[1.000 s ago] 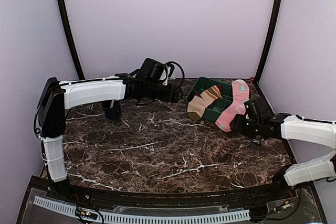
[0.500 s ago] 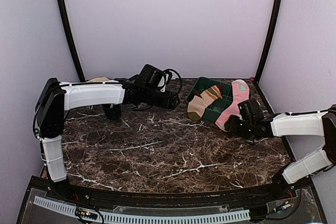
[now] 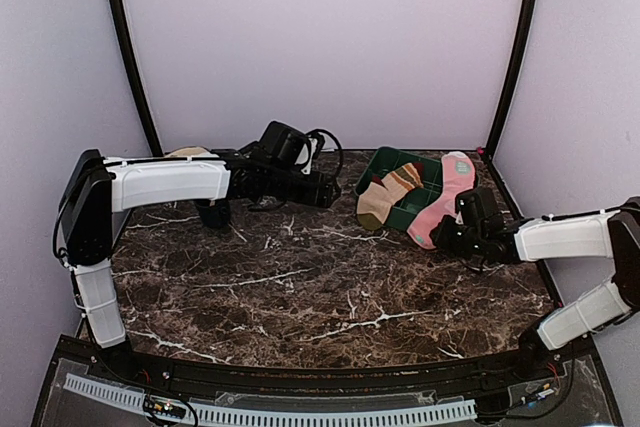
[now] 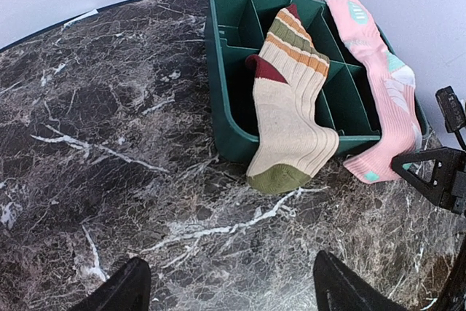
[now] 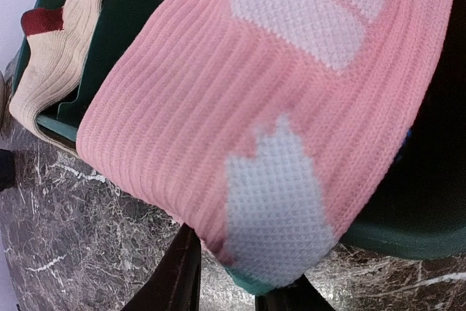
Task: Roll the socks
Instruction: Pick up the sock from the storage box.
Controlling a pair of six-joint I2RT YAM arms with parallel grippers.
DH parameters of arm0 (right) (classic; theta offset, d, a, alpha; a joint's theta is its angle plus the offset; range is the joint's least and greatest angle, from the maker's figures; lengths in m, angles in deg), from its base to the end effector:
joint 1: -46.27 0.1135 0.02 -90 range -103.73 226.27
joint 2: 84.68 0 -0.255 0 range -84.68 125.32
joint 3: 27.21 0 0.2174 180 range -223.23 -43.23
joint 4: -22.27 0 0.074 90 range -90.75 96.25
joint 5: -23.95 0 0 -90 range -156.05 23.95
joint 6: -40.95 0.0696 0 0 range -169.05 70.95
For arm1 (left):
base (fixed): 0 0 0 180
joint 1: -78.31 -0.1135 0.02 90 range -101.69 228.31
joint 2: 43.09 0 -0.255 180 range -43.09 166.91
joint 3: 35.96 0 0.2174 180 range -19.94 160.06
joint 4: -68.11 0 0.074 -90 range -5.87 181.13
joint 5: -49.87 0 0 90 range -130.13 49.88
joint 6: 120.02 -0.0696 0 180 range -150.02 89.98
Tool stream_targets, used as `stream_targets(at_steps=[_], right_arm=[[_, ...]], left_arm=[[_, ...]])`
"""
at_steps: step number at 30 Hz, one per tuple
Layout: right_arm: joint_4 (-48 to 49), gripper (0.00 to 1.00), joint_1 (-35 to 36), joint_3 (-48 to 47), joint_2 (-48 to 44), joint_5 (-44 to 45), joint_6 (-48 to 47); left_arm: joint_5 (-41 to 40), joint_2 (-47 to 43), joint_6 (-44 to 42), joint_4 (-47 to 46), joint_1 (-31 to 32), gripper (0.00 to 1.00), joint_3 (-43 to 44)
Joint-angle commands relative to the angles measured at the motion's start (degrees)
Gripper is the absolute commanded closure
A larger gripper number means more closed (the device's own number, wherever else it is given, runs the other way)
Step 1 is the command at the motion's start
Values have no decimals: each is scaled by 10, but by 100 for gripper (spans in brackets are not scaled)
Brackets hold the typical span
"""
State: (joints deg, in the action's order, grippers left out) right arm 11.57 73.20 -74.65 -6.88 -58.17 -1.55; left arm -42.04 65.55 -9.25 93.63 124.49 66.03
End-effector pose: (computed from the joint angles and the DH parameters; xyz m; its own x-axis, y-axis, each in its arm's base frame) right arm 0.2374 0.1099 0.1590 -0.6584 0.4847 -0.5758 0.1909 0.8476 0.4951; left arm 0.3056 -0.3151 0.2535 -0.5935 0.1066 -0.7978 0.5253 0.8023 -0.2836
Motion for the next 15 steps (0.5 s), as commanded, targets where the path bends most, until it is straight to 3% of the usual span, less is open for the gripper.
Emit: stream_targets(at_steps=[1,3,6,15], right_arm=[[23,78,-3,8,-11,-26,5],[6,82,-3,-1,-26,-33,5],[-23,99,-3,-21,-52,-28,-2],[-98,100,-3,-100,-110,-46,-6]], left_arm=[[4,-37,1,-5,4,20,-8],[1,-43,3,-5,5,20,-9],[1,-51,6,-8,6,20,-14],[-8,-87,22,0,12,21,-26]])
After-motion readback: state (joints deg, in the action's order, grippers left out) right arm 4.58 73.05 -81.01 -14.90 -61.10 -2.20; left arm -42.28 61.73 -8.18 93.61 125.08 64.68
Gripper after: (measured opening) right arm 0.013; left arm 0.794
